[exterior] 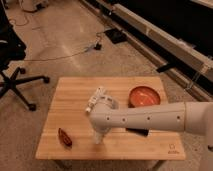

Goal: Place the white sponge in the ceramic bowl

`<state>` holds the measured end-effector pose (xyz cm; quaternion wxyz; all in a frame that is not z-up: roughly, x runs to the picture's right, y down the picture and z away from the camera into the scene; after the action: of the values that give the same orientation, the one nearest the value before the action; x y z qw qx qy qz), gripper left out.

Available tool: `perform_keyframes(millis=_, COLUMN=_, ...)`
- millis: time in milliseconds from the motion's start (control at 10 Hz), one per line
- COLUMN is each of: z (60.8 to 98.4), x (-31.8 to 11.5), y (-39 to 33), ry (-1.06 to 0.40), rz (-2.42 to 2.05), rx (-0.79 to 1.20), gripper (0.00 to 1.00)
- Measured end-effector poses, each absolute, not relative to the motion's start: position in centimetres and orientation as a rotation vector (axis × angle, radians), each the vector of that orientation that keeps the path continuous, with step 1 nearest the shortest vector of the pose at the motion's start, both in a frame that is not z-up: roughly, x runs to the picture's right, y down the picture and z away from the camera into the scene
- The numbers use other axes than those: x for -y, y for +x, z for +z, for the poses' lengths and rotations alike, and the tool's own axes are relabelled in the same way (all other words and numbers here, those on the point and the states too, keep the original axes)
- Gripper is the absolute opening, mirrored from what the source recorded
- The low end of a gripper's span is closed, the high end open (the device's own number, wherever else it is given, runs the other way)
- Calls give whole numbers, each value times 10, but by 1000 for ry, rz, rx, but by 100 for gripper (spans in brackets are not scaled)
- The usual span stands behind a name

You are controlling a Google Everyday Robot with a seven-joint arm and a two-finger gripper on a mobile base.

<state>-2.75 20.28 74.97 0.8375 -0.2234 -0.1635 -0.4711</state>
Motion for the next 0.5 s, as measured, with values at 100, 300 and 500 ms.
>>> perform_keyframes(millis=100, z=745, x=-193, y=-25, ry=-462, rz=-1008, rx=333, gripper=0)
perform_keyframes(millis=300, z=738, x=-176, y=-19, ry=-446, rz=-1024, rx=308, gripper=0)
perform_keyframes(millis=500, z=725, x=-150, y=-14, ry=-421, rz=-1044, rx=287, gripper=0)
